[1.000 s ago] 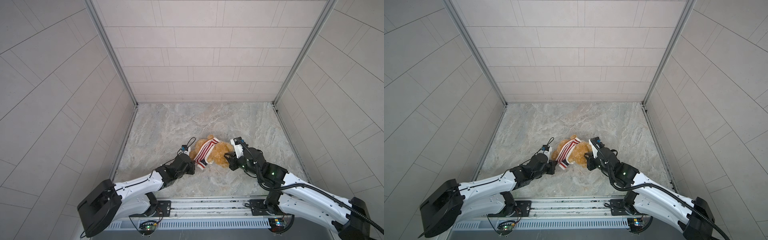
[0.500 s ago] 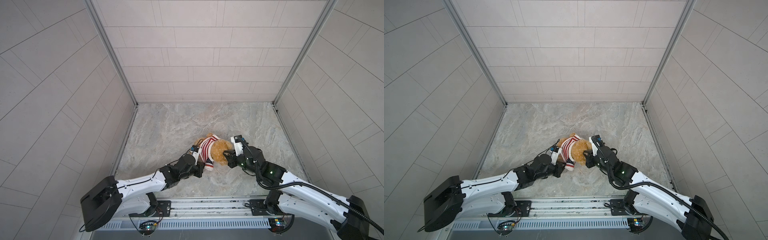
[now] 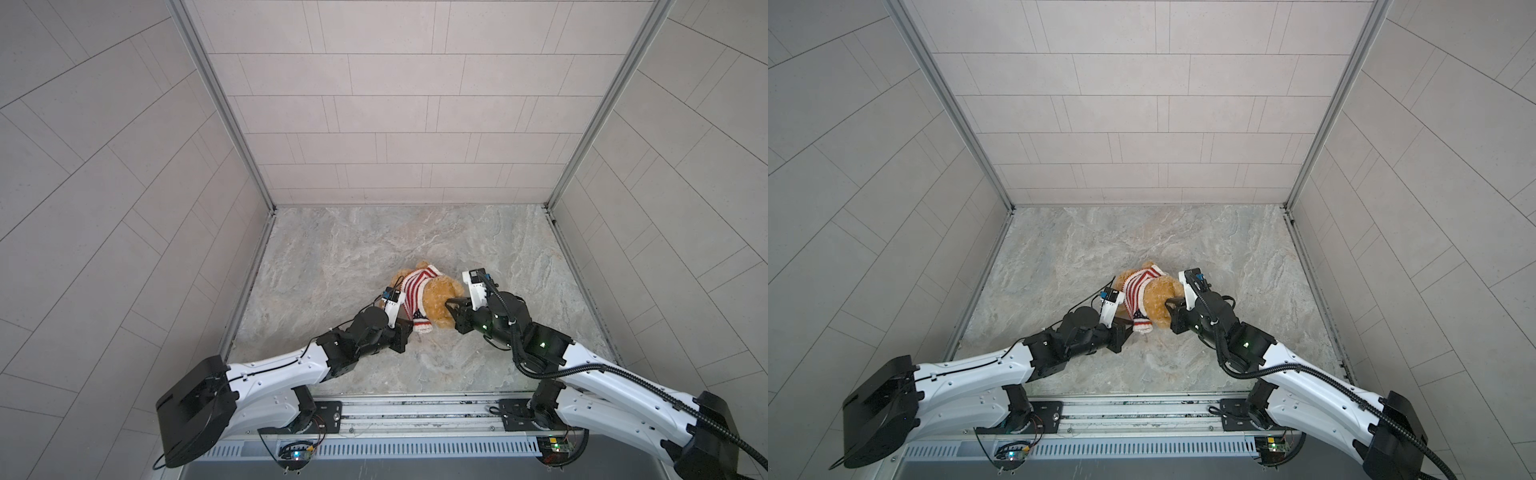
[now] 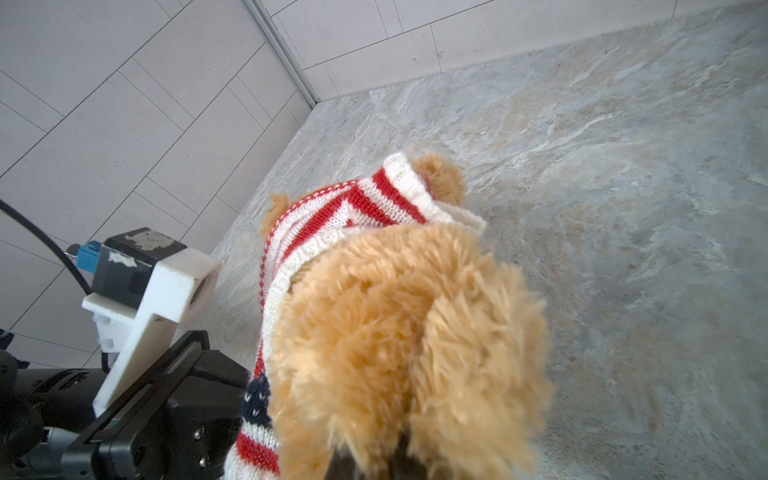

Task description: Dress the teddy bear

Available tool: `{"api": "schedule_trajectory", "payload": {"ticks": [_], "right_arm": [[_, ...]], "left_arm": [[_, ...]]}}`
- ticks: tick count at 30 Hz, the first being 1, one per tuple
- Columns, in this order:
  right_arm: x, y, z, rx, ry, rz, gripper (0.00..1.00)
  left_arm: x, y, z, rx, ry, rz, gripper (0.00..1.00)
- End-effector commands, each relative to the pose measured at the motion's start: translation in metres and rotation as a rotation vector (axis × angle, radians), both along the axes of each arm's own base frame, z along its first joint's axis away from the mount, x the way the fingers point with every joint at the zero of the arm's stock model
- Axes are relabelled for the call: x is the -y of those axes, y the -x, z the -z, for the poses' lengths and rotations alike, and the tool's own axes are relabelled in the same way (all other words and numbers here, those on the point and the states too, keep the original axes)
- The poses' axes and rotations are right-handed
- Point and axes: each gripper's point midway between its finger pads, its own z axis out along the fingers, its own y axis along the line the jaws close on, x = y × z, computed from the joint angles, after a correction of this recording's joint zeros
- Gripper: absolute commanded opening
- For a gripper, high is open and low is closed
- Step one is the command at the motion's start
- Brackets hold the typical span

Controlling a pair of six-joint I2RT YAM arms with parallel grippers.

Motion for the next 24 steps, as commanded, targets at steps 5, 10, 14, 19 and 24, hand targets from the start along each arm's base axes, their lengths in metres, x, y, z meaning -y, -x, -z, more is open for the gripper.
{"api": "schedule_trajectory", "payload": {"ticks": [5,10,14,19,24], "right_arm": [[-0.005,0.001,-0.014,0.017,-0.088,-0.007,0.0],[-0.004,0.0,-0.016,0.015,-0.101,-0.005,0.0],[-0.004,-0.001,-0.017,0.014,-0.111,0.001,0.0],[-0.001,-0.005,-0.017,0.009,-0.106,0.002,0.0],[-0.001,-0.006,-0.02,0.004,-0.118,-0.004,0.0]], "left_arm": [[-0.041,-0.025,0.042,-0.09,-0.092,-0.186,0.0],[-0.044,-0.024,0.037,-0.065,-0.091,-0.18,0.12],[-0.044,-0.015,0.005,0.064,-0.117,-0.152,0.35],[-0.044,0.015,-0.034,0.295,-0.206,-0.043,0.51],[-0.02,0.057,-0.068,0.521,-0.142,0.153,0.66]]}}
